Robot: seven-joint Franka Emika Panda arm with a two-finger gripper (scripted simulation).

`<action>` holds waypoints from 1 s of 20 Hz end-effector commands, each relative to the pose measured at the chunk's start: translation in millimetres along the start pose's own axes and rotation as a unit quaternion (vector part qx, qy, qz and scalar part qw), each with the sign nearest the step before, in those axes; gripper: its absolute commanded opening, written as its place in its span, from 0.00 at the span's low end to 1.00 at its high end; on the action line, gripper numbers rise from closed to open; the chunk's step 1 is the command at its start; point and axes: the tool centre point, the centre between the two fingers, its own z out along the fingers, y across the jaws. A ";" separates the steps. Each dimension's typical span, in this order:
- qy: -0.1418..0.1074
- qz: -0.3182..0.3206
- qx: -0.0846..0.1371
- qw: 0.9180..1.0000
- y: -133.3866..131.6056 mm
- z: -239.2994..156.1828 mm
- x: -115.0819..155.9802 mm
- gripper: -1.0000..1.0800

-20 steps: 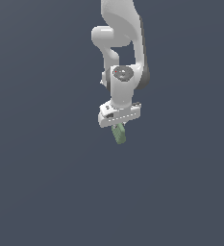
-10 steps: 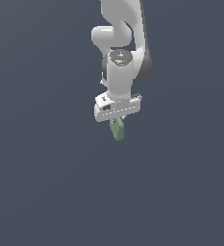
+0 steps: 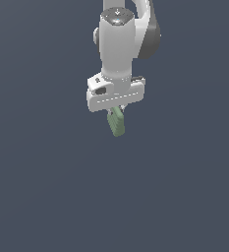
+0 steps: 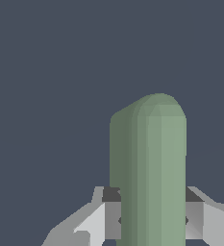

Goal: Pick up the object and move it to a goal position.

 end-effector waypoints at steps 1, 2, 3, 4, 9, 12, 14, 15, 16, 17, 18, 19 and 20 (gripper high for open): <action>0.000 0.000 0.000 1.000 6.6 -25.6 3.1 0.00; 0.000 0.000 0.000 1.000 9.3 -35.5 4.6 0.00; 0.000 0.000 0.000 1.000 12.0 -45.5 6.1 0.00; 0.000 0.000 0.000 1.000 14.7 -55.4 7.6 0.00; 0.000 0.000 0.000 1.000 28.1 -103.2 15.4 0.00; 0.000 0.000 0.000 1.000 35.0 -127.7 19.8 0.00; 0.000 0.000 0.000 1.000 39.0 -141.3 22.4 0.00; 0.000 0.000 0.000 1.000 40.7 -147.3 23.6 0.00; 0.000 0.000 0.000 1.000 42.3 -152.9 24.7 0.00; 0.000 0.000 0.000 1.000 43.8 -157.9 25.8 0.00; -0.001 0.000 -0.001 1.000 45.2 -162.4 26.8 0.00; -0.001 0.000 -0.001 1.000 46.4 -166.6 27.7 0.00; -0.001 0.000 -0.001 1.000 47.5 -170.3 28.6 0.00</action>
